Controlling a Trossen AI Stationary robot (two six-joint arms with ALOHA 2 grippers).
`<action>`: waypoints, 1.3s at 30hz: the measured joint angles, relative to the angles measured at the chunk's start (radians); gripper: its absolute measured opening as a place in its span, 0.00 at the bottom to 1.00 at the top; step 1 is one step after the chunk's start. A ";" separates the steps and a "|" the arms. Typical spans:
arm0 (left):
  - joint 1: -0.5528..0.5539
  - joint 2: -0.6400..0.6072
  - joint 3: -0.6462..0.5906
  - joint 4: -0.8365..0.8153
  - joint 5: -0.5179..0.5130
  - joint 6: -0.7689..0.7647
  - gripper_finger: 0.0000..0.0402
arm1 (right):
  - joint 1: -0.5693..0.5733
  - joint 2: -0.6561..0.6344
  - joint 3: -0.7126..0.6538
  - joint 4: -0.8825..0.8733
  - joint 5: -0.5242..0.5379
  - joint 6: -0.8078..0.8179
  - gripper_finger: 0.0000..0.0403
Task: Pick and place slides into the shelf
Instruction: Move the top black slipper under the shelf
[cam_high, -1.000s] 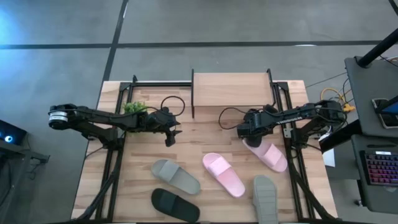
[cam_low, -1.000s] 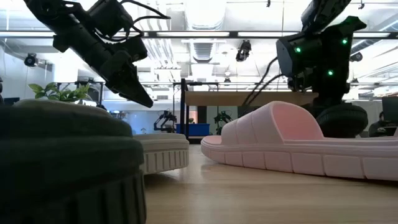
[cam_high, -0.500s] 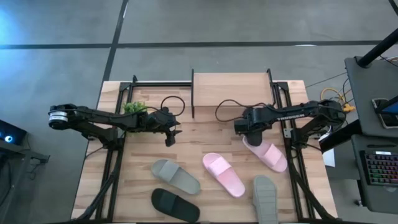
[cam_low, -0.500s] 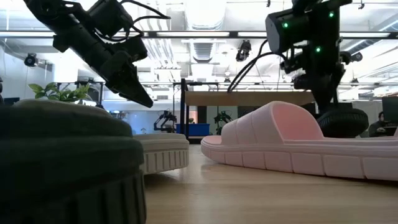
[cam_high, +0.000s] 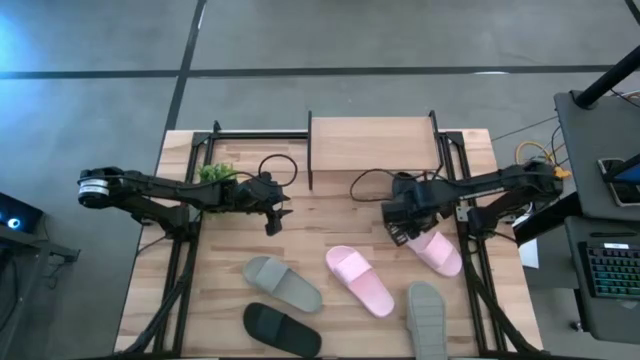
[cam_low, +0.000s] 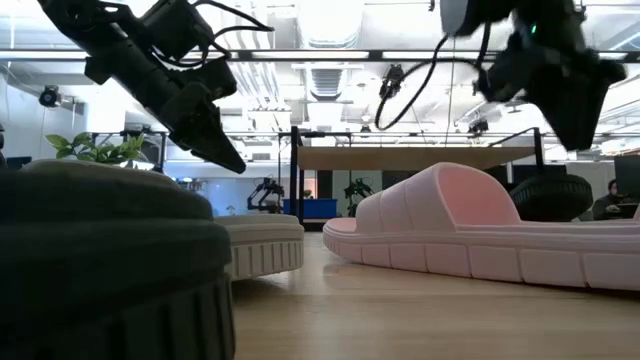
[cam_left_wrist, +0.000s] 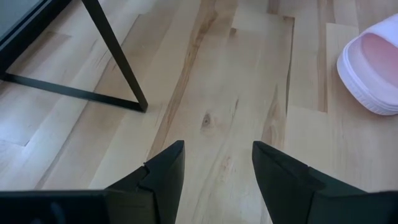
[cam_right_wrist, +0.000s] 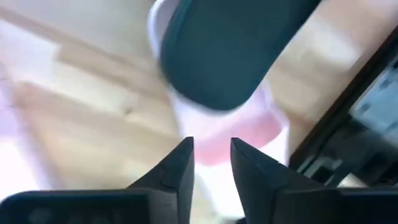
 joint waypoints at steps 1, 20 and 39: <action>0.000 0.000 0.000 0.000 0.000 0.000 0.43 | 0.009 -0.015 0.004 0.006 -0.016 0.046 0.20; 0.000 0.000 -0.002 0.000 0.000 0.000 0.43 | 0.043 -0.018 -0.148 0.261 -0.048 0.204 0.02; 0.000 0.000 -0.005 0.001 -0.031 -0.002 0.43 | -0.202 0.000 -0.177 0.268 0.291 -0.023 0.02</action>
